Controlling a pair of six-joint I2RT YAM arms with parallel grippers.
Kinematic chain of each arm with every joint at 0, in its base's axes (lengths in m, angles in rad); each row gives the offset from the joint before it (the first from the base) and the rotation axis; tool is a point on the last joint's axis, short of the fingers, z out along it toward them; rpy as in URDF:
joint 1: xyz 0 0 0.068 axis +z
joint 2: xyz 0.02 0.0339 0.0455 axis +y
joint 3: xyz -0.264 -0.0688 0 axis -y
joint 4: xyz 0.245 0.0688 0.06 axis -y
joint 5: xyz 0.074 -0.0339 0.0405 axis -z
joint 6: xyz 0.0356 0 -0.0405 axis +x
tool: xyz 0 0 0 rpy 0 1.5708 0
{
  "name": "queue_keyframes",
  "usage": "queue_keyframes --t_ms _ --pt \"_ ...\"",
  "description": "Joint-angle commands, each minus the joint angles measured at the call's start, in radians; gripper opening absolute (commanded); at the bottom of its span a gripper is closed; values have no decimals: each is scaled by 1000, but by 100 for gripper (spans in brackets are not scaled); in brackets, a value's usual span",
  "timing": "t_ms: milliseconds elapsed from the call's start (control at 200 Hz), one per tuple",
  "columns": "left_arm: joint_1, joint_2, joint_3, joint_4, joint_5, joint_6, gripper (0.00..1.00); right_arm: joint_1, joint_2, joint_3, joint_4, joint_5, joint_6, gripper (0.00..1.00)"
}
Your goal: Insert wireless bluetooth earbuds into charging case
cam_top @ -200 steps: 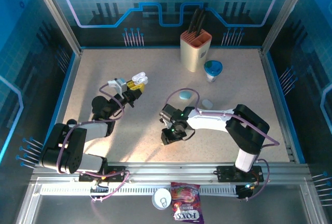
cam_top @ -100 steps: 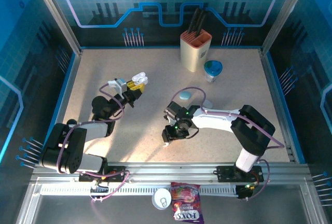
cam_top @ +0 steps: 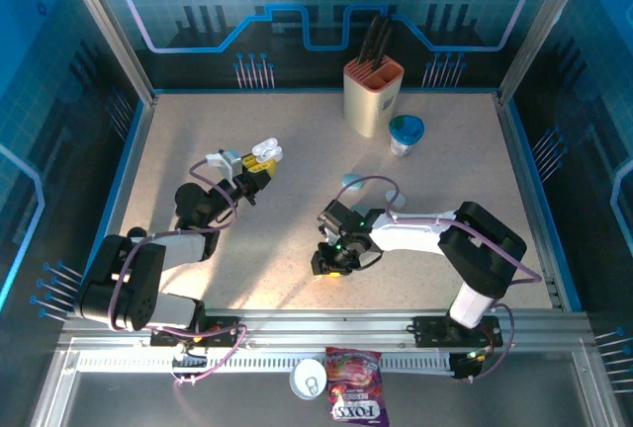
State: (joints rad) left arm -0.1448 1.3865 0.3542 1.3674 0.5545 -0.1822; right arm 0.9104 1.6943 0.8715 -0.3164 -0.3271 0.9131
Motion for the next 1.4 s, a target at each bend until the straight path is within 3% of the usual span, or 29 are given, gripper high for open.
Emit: queue_keyframes --t_ms 0,430,860,1086,1396 --pt "11 -6 -11 34 21 0 8 4 -1 -17 15 -29 19 35" --pt "10 -4 -10 32 32 -2 9 -16 21 -13 4 18 -12 23" --pt "-11 10 -4 -6 69 8 9 -13 -113 -30 31 171 -209 23" --pt "-49 10 -20 -65 86 14 8 -16 -235 -67 83 293 -370 22" --pt "-161 -53 -56 -266 89 78 8 -56 -463 -89 103 380 -577 22"
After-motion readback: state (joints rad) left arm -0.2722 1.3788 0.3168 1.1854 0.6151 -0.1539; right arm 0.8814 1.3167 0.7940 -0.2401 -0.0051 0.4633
